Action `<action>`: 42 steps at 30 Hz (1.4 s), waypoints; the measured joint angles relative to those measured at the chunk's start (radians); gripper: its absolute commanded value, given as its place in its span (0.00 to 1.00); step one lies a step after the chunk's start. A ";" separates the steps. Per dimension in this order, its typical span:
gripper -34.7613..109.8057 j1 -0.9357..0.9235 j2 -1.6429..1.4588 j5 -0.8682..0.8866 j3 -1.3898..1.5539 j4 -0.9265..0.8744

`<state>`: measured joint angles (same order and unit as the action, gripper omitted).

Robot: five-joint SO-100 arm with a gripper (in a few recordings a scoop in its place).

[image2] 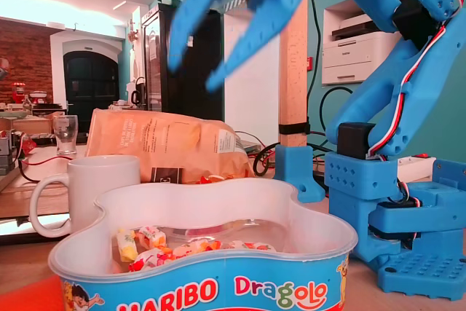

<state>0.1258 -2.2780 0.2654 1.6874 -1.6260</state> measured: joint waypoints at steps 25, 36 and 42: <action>0.36 -0.083 0.009 -0.195 0.534 0.403; 0.35 -0.155 0.015 -0.466 0.627 0.551; 0.35 -0.155 0.011 -0.541 0.690 0.569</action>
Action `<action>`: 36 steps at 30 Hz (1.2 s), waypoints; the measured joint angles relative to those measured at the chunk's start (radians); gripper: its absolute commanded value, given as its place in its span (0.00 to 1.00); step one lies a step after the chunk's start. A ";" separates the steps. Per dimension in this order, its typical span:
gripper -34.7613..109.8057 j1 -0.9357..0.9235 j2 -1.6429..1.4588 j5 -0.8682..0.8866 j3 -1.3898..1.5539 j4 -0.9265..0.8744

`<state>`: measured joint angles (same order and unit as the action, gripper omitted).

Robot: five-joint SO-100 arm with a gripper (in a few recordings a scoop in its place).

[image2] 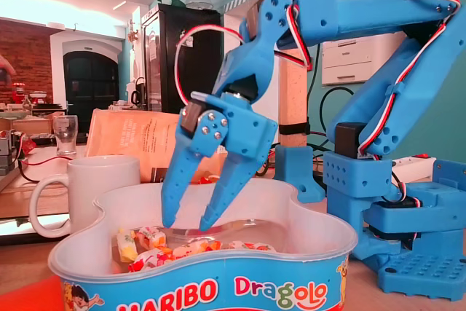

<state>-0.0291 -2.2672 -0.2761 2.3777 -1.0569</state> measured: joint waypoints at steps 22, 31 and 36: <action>0.35 0.008 0.005 -0.005 0.094 0.000; 0.35 0.094 0.005 0.000 0.094 0.000; 0.35 0.103 0.005 0.000 0.094 0.000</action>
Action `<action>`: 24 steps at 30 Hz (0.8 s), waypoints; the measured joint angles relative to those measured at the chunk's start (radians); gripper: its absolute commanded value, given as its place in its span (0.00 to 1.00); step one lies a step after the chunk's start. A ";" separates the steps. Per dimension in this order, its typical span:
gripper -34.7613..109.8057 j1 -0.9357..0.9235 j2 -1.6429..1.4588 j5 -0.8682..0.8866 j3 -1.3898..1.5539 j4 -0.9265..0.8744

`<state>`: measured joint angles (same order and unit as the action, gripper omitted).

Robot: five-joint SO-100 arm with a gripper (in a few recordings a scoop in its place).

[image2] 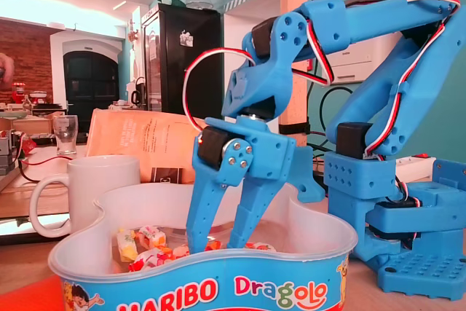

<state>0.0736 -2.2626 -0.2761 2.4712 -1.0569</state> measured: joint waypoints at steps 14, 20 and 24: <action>0.35 -0.002 0.000 -0.017 0.101 0.149; 0.35 -0.002 0.000 -0.008 0.120 0.175; 0.35 -0.002 0.000 -0.008 0.121 0.175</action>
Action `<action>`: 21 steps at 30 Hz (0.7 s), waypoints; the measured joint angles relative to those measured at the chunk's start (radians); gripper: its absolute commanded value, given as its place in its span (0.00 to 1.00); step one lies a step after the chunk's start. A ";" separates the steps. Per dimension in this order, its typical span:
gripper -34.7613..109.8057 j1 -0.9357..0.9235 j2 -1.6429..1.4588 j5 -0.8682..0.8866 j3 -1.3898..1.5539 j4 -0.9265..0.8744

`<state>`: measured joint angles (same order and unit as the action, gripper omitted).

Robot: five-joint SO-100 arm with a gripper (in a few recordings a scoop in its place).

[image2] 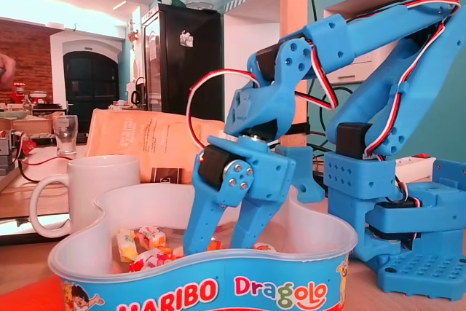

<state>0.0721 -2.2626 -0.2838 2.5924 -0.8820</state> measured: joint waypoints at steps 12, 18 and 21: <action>0.35 0.006 0.000 -0.008 0.000 0.015; 0.35 0.006 0.000 -0.011 0.000 0.015; 0.34 0.006 0.000 -0.011 0.000 0.011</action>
<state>0.0782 -2.2626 -0.2945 2.5924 -0.8713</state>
